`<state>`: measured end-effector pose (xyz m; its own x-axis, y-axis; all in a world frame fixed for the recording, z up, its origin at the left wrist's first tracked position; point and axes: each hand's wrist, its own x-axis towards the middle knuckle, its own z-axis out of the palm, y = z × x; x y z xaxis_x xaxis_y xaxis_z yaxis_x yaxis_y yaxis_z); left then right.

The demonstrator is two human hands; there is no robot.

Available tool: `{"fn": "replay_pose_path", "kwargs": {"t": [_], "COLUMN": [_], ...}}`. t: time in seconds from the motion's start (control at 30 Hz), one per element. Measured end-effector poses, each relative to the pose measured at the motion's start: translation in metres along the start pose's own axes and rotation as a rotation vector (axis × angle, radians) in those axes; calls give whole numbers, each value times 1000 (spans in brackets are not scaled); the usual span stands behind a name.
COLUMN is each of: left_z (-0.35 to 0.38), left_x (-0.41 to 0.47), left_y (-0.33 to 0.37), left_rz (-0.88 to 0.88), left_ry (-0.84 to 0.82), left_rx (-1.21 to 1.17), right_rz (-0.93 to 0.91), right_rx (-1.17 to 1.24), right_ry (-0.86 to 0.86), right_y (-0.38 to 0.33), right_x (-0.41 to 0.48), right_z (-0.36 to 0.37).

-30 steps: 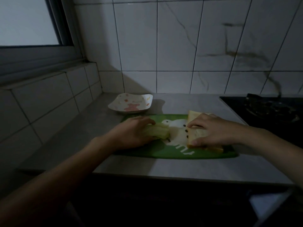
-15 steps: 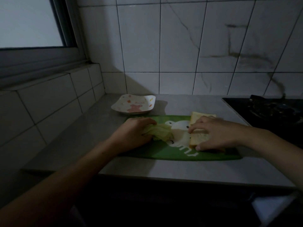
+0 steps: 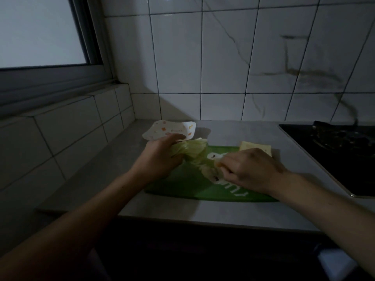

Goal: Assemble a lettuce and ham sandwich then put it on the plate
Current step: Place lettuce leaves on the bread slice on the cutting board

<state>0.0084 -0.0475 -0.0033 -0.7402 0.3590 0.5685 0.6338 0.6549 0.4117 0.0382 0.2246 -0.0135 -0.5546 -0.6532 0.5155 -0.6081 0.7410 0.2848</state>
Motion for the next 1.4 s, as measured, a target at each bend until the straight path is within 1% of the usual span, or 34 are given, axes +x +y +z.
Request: {"fn": "replay_pose_path", "kwargs": {"t": [0.1, 0.23, 0.3, 0.4, 0.47, 0.57, 0.63, 0.7, 0.73, 0.8, 0.9, 0.97, 1.0, 1.03, 1.07, 1.13, 1.2, 1.27, 1.4], "left_z": [-8, -17, -19, -20, -21, -21, -19, -18, -17, -16, -13, -10, -8, -6, -3, 4, 8, 10, 11], "left_x": [4, 5, 5, 4, 3, 3, 3, 4, 5, 6, 10, 12, 13, 13, 14, 15, 14, 14, 14], "left_y": [-1, -1, -3, -6, -5, -2, 0, 1, 2, 6, 12, 17, 20, 23, 25, 28, 28, 26, 24], "left_rz": [-60, -82, -78, -72, -58, -44, -50, -55, -58, -66, -94, -122, -129, -126, -117, -81, -39, -23, -42], "left_ry": [70, 160, 179, 187, 180, 156, 134, 108, 89, 55, 16, -27, -64, -104, -139, -181, -193, -208, -235], "left_rx": [-2, 16, 6, 9, -2, -16, -43, -50, -57, -96, -179, -240, -271, -294, -307, -291, -242, -187, -128], "right_rz": [-97, -190, -250, -307, -281, -230, -162, -7, 79, 234, 483, 699, 795, 869, 912, 922, 887, 868, 841], "right_rx": [-66, -63, -56, -76, -66, 37, 126, 293, 400, 589, 738, 931, 1044, 1141, 1193, 1213, 1125, 1079, 1069], "right_ry": [61, 123, 157, 117, 81, 7, -49, -122, -126, -68, 129, 244, 253, 213, 139, -6, -77, -110, -131], "right_y": [-13, -36, -45, -53, -55, -53, -54, -49, -45, -31, -4, 8, 11, 13, 13, 7, 0, -6, -12], "right_x": [17, 43, 52, 59, 58, 54, 50, 49, 48, 45, 40, 40, 42, 45, 48, 51, 52, 52, 54], "right_z": [8, 13, 13, 16, 21, 25, 23, 19, 16, 10, 3, -3, -6, -9, -10, -10, -5, -1, 1]}}
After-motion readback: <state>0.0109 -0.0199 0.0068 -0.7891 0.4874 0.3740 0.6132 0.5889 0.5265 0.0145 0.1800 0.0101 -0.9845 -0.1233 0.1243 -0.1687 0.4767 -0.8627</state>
